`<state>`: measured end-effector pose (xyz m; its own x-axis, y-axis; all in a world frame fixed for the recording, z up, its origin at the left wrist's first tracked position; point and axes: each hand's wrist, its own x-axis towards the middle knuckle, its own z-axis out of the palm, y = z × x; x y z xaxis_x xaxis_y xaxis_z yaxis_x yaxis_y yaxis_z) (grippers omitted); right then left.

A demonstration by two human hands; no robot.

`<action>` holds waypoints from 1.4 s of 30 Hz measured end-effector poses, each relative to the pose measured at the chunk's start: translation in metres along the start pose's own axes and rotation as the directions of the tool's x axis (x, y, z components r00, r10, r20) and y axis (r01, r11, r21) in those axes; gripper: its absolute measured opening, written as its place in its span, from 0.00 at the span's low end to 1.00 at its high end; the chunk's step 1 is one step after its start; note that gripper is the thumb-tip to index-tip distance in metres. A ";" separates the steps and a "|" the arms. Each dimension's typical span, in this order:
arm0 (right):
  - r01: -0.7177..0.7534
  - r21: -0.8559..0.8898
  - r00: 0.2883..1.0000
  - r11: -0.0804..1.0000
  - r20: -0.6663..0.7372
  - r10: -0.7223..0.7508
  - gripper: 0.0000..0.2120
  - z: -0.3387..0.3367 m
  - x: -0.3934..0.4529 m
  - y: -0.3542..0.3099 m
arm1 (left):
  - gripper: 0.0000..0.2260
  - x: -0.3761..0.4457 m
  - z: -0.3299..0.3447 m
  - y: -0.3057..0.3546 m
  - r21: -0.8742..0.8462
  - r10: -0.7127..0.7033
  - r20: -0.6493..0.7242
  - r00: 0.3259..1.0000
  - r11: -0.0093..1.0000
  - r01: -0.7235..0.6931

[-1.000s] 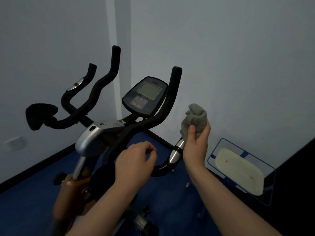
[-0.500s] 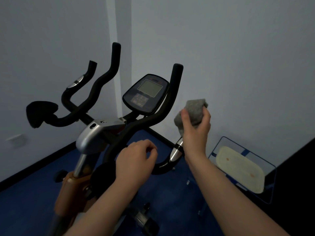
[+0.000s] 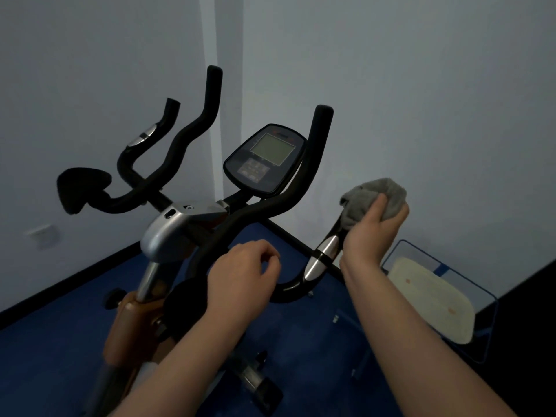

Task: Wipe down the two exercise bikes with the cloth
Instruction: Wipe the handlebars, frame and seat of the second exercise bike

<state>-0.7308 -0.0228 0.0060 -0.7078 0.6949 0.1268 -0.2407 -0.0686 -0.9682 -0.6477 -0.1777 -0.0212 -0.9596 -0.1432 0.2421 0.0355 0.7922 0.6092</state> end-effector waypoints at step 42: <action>0.678 -0.507 0.724 0.532 0.584 -0.366 0.33 -0.040 -0.056 0.040 | 0.05 0.000 0.001 -0.002 -0.052 0.011 -0.051 0.999 0.999 -0.014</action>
<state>-0.6740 -0.0363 -0.0484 -0.8124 0.1103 0.5725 -0.2712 0.7978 -0.5385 -0.6477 -0.1781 -0.0234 -0.9436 -0.1645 0.2875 0.0633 0.7625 0.6439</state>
